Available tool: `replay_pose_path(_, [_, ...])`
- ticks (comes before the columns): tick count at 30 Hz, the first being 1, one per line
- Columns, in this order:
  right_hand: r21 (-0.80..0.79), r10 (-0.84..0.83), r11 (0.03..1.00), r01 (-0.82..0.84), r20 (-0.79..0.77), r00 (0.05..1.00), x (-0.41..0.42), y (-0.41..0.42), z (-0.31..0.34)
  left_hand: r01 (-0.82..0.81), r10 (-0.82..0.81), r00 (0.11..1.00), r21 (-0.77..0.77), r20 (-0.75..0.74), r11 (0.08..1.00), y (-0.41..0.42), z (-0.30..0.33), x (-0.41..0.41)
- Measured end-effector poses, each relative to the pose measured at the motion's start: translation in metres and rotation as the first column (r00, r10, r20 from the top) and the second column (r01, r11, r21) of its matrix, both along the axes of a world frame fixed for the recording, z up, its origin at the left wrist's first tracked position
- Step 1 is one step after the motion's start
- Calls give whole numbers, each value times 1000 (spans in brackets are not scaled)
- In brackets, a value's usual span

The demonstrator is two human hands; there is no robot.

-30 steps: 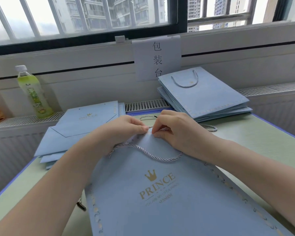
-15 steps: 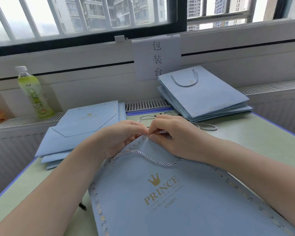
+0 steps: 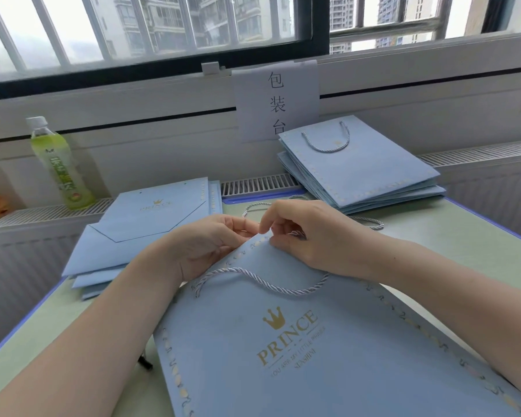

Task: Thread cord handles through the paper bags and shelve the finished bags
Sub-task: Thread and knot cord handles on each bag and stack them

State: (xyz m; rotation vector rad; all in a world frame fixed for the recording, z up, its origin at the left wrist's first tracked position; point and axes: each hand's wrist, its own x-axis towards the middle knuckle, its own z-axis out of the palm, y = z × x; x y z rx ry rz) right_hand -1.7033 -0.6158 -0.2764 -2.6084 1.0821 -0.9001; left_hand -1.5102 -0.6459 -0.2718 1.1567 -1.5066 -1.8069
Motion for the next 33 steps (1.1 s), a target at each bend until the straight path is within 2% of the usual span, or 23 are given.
replay_pose_path(12, [-94,24,995,-23,10,1000,4,3,-1,46,-47,996,16,72,999,-6,-4,-1])
replay_pose_path(15, [15,31,999,-31,30,999,2,4,2,69,-67,994,-11,89,998,-3,-3,-2])
replay_pose_path(18, [156,14,988,-7,-45,999,-3,3,2,15,-12,993,-23,116,1000,-2,-3,-3])
replay_pose_path(20, [169,-2,986,12,-61,998,-2,1,-1,-24,28,992,-33,124,999,1,-2,-6])
replay_pose_path(22, [157,-38,987,31,39,999,-1,0,-2,-34,41,991,-59,131,998,5,-1,-9])
replay_pose_path(24, [158,-99,985,64,223,970,-1,-3,1,-66,101,973,-169,207,983,6,-1,-12])
replay_pose_path(26, [189,-163,978,88,432,887,-4,-5,8,-81,229,920,-418,318,905,7,1,-17])
replay_pose_path(27, [244,-199,967,74,541,817,-6,-5,12,-38,291,883,-560,369,827,6,0,-19])
replay_pose_path(29, [371,-273,928,-21,720,638,-10,-6,18,139,445,758,-784,477,605,7,-2,-22])
replay_pose_path(31, [425,-325,897,-121,821,469,-15,-7,24,289,597,636,-868,489,403,10,-5,-24])
replay_pose_path(33, [427,-362,877,-221,889,281,-23,-10,32,297,665,624,-912,410,284,8,-9,-24])
